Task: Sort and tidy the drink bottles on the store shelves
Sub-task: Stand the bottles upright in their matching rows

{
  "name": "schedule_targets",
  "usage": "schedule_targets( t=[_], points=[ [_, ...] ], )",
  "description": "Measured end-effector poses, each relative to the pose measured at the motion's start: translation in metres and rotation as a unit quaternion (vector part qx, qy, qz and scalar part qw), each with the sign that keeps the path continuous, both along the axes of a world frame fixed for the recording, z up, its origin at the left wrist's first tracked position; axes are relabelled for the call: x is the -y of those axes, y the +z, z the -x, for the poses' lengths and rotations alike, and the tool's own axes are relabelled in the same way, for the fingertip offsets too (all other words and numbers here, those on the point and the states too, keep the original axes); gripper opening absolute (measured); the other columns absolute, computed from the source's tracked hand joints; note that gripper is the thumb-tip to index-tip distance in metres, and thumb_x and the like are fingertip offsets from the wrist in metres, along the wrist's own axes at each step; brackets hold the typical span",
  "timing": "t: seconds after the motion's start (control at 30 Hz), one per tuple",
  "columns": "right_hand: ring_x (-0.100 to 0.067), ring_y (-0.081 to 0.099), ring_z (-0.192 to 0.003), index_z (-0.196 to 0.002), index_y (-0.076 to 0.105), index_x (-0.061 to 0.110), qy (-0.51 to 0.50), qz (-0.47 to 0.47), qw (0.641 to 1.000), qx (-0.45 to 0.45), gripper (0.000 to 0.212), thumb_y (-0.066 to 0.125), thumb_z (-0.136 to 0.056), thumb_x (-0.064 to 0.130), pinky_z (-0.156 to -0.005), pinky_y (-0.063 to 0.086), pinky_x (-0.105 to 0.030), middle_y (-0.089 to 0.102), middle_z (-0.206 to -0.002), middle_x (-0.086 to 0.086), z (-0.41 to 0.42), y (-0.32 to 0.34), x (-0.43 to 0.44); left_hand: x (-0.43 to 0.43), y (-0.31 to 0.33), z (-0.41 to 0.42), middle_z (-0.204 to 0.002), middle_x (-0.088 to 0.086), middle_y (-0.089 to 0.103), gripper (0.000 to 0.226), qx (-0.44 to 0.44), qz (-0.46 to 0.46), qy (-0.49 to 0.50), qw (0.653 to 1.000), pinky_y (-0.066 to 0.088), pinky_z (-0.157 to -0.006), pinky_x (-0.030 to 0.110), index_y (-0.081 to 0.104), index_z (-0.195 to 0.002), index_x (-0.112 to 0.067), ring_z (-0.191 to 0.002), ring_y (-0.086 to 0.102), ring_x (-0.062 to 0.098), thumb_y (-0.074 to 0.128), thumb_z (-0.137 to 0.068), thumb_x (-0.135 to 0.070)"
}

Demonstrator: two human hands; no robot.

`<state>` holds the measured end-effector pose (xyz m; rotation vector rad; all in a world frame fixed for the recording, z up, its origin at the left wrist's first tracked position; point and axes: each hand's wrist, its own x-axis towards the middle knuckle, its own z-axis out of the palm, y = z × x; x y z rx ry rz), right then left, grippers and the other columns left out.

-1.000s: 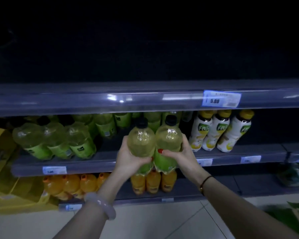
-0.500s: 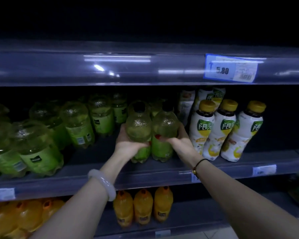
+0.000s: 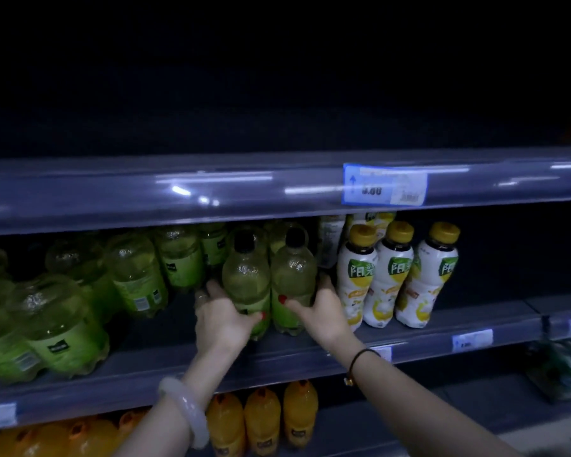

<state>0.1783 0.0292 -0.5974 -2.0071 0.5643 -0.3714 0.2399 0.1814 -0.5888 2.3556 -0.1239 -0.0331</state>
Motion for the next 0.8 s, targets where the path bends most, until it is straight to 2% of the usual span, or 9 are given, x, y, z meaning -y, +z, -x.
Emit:
schedule_targets(
  t=[0.07, 0.13, 0.2, 0.3, 0.4, 0.5, 0.57, 0.7, 0.8],
  points=[
    [-0.023, 0.058, -0.108, -0.119, 0.05, 0.005, -0.008, 0.046, 0.999, -0.01, 0.044, 0.069, -0.085, 0.026, -0.09, 0.049, -0.029, 0.06, -0.116, -0.011, 0.017, 0.015, -0.007, 0.002, 0.023, 0.031, -0.113, 0.015, 0.051, 0.058, 0.096, -0.001, 0.014, 0.995, 0.048, -0.087, 0.043, 0.046, -0.112, -0.008, -0.111, 0.048, 0.033, 0.079, -0.068, -0.026],
    [-0.02, 0.062, -0.099, -0.107, 0.057, 0.01, -0.007, 0.043, 0.999, 0.021, 0.019, 0.061, -0.09, 0.017, -0.085, 0.051, -0.027, 0.065, -0.106, -0.005, 0.037, 0.043, -0.013, 0.006, 0.057, 0.061, -0.089, 0.002, 0.056, 0.025, 0.134, 0.1, -0.065, 0.984, 0.047, -0.076, 0.027, 0.052, -0.087, -0.016, -0.089, 0.056, 0.022, 0.073, -0.073, -0.015],
    [-0.014, 0.065, -0.094, -0.104, 0.061, 0.016, 0.031, -0.006, 0.997, 0.067, 0.021, 0.055, -0.089, 0.004, -0.079, 0.051, -0.018, 0.069, -0.098, 0.003, 0.06, 0.088, -0.021, 0.013, 0.102, 0.087, -0.075, -0.006, 0.058, 0.02, 0.144, 0.158, -0.153, 0.965, 0.044, -0.066, 0.017, 0.055, -0.075, -0.022, -0.073, 0.057, 0.008, 0.07, -0.074, -0.007],
    [-0.01, 0.068, -0.092, -0.098, 0.067, 0.018, 0.064, -0.022, 0.987, 0.145, 0.036, 0.048, -0.076, -0.004, -0.083, 0.054, -0.024, 0.073, -0.093, 0.003, 0.096, 0.182, -0.024, 0.027, 0.199, 0.118, -0.075, -0.006, 0.064, 0.026, 0.142, 0.224, -0.229, 0.937, 0.049, -0.067, 0.019, 0.06, -0.075, -0.028, -0.071, 0.06, 0.005, 0.066, -0.077, -0.002],
    [-0.005, 0.069, -0.088, -0.097, 0.068, 0.01, 0.07, -0.041, 0.971, 0.225, 0.041, 0.044, -0.073, -0.015, -0.079, 0.053, -0.021, 0.073, -0.089, 0.003, 0.123, 0.296, -0.008, 0.049, 0.312, 0.136, -0.075, -0.003, 0.067, 0.023, 0.146, 0.265, -0.279, 0.911, 0.05, -0.069, 0.027, 0.062, -0.079, -0.024, -0.072, 0.062, 0.013, 0.064, -0.079, -0.001],
    [0.003, 0.067, -0.079, -0.101, 0.063, -0.002, 0.044, -0.05, 0.954, 0.291, 0.046, 0.038, -0.073, -0.028, -0.076, 0.051, -0.014, 0.069, -0.092, -0.007, 0.144, 0.418, 0.032, 0.086, 0.427, 0.153, -0.08, 0.0, 0.068, 0.028, 0.154, 0.316, -0.338, 0.873, 0.048, -0.07, 0.019, 0.061, -0.086, -0.022, -0.071, 0.061, 0.013, 0.063, -0.079, 0.005],
    [0.003, 0.067, -0.074, -0.11, 0.058, -0.003, 0.035, -0.074, 0.942, 0.325, 0.042, 0.038, -0.08, -0.026, -0.073, 0.053, -0.013, 0.064, -0.099, -0.013, 0.159, 0.483, 0.065, 0.119, 0.487, 0.162, -0.084, -0.002, 0.067, 0.027, 0.143, 0.343, -0.362, 0.855, 0.048, -0.071, 0.015, 0.059, -0.093, -0.021, -0.072, 0.06, 0.007, 0.064, -0.082, 0.003],
    [-0.016, 0.062, -0.097, -0.113, 0.057, 0.001, -0.029, -0.087, 0.936, 0.34, 0.034, 0.042, -0.089, -0.016, -0.089, 0.052, -0.029, 0.063, -0.113, -0.024, 0.197, 0.558, 0.145, 0.203, 0.554, 0.188, -0.087, -0.01, 0.065, 0.024, 0.144, 0.356, -0.412, 0.826, 0.047, -0.073, 0.012, 0.056, -0.1, -0.022, -0.08, 0.062, 0.001, 0.064, -0.085, -0.006],
    [-0.023, 0.061, -0.105, -0.115, 0.059, 0.004, -0.069, -0.064, 0.937, 0.337, 0.031, 0.044, -0.091, -0.01, -0.094, 0.05, -0.033, 0.064, -0.105, -0.013, 0.225, 0.58, 0.218, 0.279, 0.571, 0.213, -0.091, -0.008, 0.065, 0.022, 0.149, 0.367, -0.428, 0.812, 0.048, -0.073, 0.011, 0.056, -0.103, -0.02, -0.085, 0.063, 0.006, 0.063, -0.086, -0.009]
  ],
)
